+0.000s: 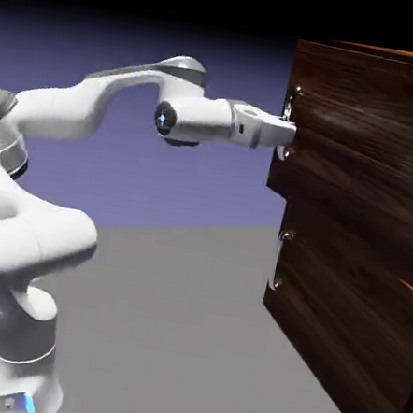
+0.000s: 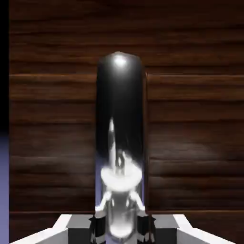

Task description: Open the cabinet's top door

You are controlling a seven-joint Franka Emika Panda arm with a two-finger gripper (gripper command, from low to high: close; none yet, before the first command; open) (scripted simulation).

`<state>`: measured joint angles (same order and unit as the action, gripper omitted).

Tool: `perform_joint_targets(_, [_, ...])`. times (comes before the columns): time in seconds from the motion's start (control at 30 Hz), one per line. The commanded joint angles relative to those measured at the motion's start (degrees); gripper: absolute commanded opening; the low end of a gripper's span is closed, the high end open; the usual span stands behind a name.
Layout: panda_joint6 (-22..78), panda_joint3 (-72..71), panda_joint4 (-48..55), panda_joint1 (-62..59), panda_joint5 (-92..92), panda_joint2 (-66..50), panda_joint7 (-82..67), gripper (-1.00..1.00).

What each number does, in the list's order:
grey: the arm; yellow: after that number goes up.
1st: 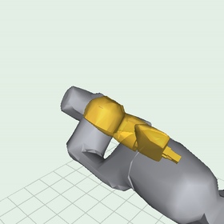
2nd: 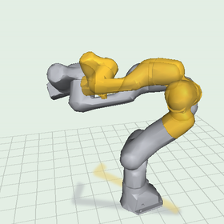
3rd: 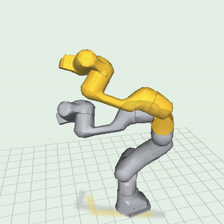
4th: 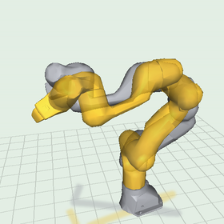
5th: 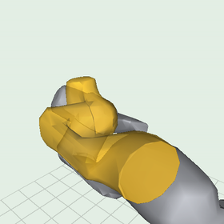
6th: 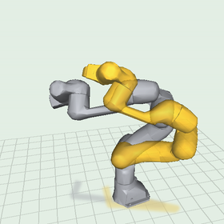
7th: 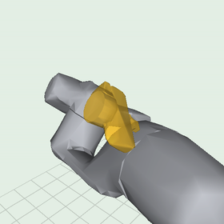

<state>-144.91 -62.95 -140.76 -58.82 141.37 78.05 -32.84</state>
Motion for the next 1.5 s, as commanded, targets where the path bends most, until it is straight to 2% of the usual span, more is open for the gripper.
perform_joint_targets(0.0, [1.6, 1.3, -2.1, 1.7, -0.4, 0.2, -0.7, -1.0])
perform_joint_targets(0.37, [21.5, 21.6, -22.9, 17.4, -13.6, 4.7, -6.1, -1.0])
perform_joint_targets(0.7, [36.4, 42.3, -30.8, 19.5, -31.9, 7.3, -8.8, -1.0])
perform_joint_targets(1.1, [52.9, 67.3, -30.0, 16.4, -55.5, 0.3, -14.6, -1.0])
perform_joint_targets(1.47, [69.6, 90.1, -17.8, 20.2, -77.9, -18.6, -23.7, -1.0])
